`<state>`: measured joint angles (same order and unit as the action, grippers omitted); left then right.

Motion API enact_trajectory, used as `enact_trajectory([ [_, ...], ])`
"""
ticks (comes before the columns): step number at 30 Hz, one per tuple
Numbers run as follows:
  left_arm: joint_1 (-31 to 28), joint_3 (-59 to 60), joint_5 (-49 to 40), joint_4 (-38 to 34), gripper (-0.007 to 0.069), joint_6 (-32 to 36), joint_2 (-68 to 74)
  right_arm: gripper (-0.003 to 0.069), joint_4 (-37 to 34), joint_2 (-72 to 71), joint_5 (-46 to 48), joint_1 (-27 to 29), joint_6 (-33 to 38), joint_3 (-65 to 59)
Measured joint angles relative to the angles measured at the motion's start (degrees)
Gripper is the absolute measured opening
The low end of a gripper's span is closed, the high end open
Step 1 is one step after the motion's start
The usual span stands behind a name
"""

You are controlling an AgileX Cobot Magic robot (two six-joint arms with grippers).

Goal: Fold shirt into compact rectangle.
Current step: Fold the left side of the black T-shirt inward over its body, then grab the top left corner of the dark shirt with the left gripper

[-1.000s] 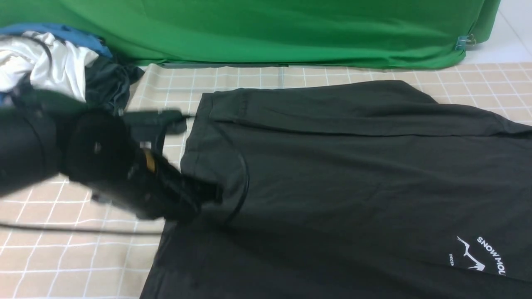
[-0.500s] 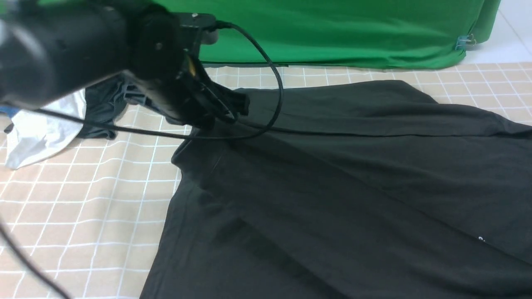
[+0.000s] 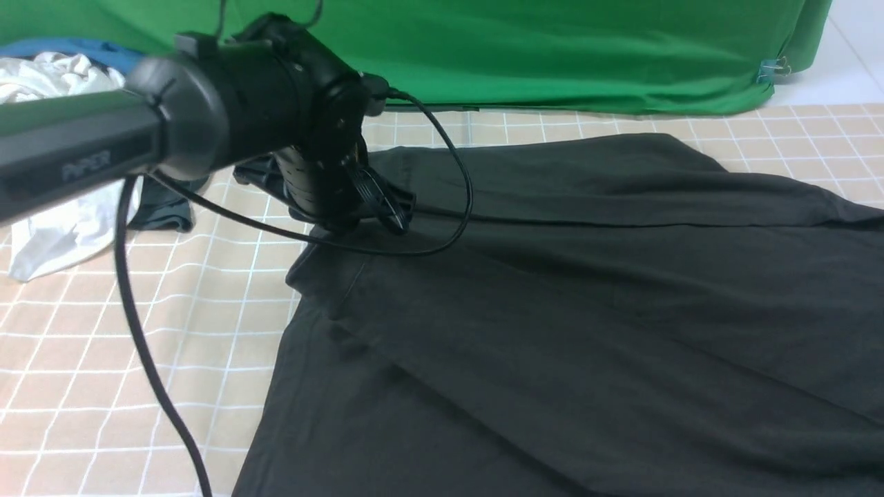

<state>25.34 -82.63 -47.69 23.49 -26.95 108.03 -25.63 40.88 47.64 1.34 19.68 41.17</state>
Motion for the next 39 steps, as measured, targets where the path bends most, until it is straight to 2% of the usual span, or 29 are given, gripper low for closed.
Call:
enact_trajectory([
  [6,0.00,-0.41,3.97,0.00,0.0056,-0.59,0.46,0.0071,0.00,0.00,0.00,0.00,0.00,0.00],
  [11,0.00,-0.39,4.11,0.97,0.0147,-1.85,0.46,0.0073,0.00,0.00,0.00,0.00,0.00,0.00],
  [12,0.00,-0.39,4.11,2.09,0.0197,-2.86,0.46,0.0078,0.00,0.00,0.00,0.00,0.00,0.00],
  [16,-0.16,-0.42,4.42,5.16,0.0300,-6.34,0.46,0.0086,0.00,0.00,0.00,0.00,0.04,0.00],
  [19,-0.91,-1.82,4.89,5.65,0.0316,-10.81,0.72,0.0089,0.00,0.00,-0.02,0.00,0.04,0.00],
  [22,-3.07,-5.94,4.88,2.42,0.0298,-12.53,1.65,0.0090,-0.04,0.00,-0.13,0.00,0.04,0.00],
  [23,-5.40,-9.11,5.61,-1.90,0.0271,-12.17,2.77,0.0090,-0.04,0.00,-0.20,0.00,0.04,0.00],
  [28,-10.68,-18.92,7.47,-15.00,0.0228,-3.87,9.46,0.0090,-0.04,0.00,-0.48,0.00,0.04,0.00],
  [30,-11.25,-20.61,7.58,-16.62,0.0232,-2.78,11.19,0.0090,-0.04,0.00,-0.66,0.00,0.04,0.00],
  [34,-12.16,-25.44,7.25,-18.23,0.0272,-1.00,17.69,0.0090,-0.06,0.00,-1.14,0.00,0.04,0.00],
  [39,-12.21,-27.21,7.11,-18.42,0.0375,0.08,23.90,0.0090,0.01,0.00,-1.28,0.00,0.04,0.00],
])
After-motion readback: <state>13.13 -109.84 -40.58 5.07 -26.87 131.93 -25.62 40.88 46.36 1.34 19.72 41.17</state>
